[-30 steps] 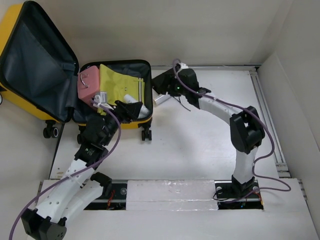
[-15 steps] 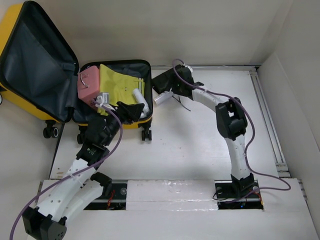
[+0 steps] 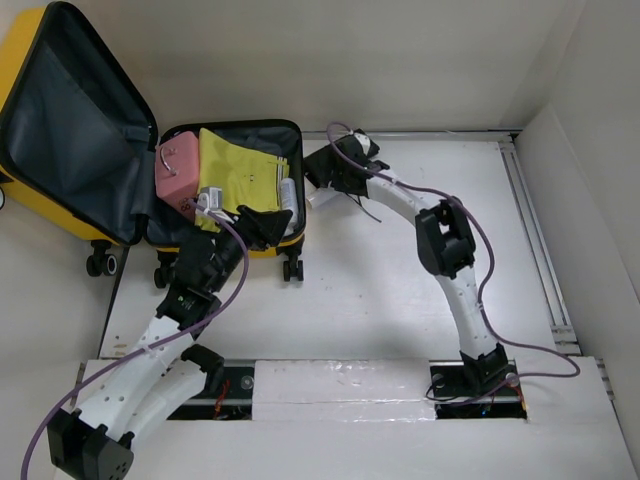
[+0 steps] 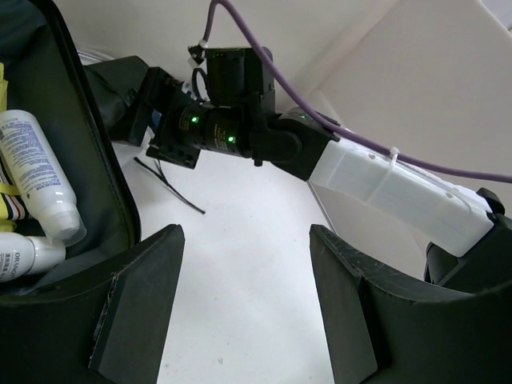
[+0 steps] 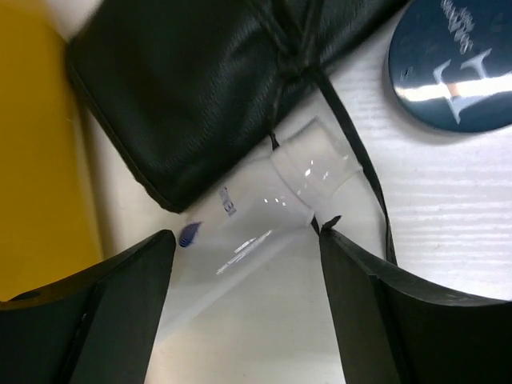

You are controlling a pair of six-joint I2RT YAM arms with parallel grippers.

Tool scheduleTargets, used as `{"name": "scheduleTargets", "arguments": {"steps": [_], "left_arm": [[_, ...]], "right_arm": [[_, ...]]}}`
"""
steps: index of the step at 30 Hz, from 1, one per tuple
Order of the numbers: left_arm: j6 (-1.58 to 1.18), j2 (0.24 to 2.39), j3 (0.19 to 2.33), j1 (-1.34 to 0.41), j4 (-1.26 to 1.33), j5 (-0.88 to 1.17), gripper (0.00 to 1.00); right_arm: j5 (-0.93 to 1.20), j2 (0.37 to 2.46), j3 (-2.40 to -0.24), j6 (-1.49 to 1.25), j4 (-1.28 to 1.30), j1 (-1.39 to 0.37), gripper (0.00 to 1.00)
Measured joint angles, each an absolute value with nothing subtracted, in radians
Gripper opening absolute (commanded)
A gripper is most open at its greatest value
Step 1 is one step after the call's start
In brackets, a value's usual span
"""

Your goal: Pack the luggage

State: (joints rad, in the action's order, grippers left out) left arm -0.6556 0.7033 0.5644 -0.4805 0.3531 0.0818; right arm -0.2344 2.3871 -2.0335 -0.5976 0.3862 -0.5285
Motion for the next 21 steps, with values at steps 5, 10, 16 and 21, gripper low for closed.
{"name": "scheduleTargets", "arguments": {"steps": [5, 10, 16, 21], "left_arm": [[-0.656, 0.703, 0.564, -0.480, 0.355, 0.080, 0.59], [-0.656, 0.703, 0.564, -0.480, 0.355, 0.080, 0.59], [-0.656, 0.704, 0.564, -0.480, 0.356, 0.080, 0.59], [-0.656, 0.713, 0.563, -0.480, 0.363, 0.083, 0.59]], "right_arm": [[-0.253, 2.398, -2.034, -0.588, 0.421, -0.546, 0.79], [-0.279, 2.392, -2.004, -0.575, 0.437, -0.555, 0.77], [-0.316, 2.248, -1.740, -0.532, 0.387, -0.555, 0.62], [-0.302, 2.161, -1.604, -0.499, 0.368, -0.537, 0.38]]}}
